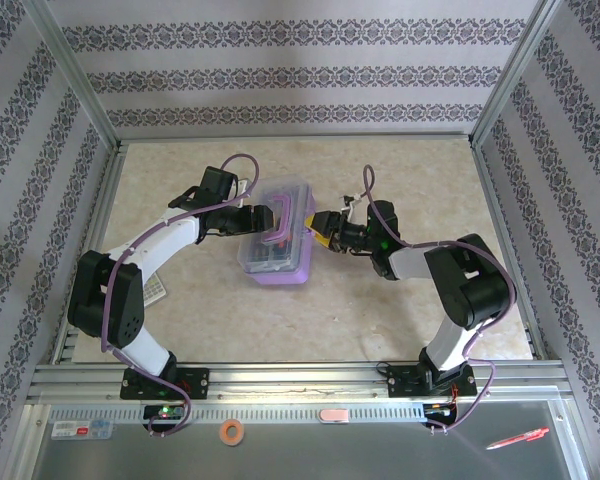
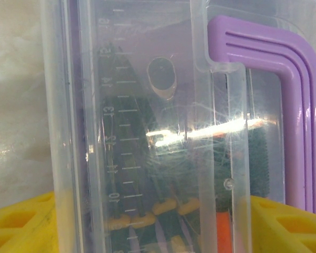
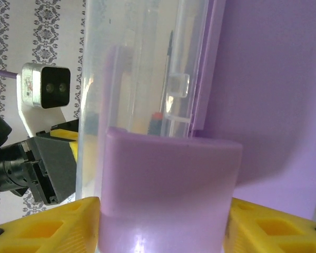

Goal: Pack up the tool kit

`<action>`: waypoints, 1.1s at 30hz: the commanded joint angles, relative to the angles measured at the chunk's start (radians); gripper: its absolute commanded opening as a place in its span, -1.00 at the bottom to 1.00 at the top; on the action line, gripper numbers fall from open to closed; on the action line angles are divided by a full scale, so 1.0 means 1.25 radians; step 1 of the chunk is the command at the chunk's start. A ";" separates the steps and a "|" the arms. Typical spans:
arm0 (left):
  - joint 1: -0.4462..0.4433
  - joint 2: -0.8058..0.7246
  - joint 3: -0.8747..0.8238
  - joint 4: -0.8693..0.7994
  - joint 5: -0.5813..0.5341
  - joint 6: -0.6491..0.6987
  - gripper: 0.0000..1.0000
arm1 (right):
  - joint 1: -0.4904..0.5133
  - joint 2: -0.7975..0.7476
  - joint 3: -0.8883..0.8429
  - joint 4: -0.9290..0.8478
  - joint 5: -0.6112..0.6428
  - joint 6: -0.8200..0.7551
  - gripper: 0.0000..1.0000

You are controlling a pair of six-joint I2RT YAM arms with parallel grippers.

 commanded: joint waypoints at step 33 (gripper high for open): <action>0.008 0.069 -0.063 -0.076 -0.054 -0.026 0.23 | -0.019 0.014 0.068 -0.131 0.002 -0.102 0.04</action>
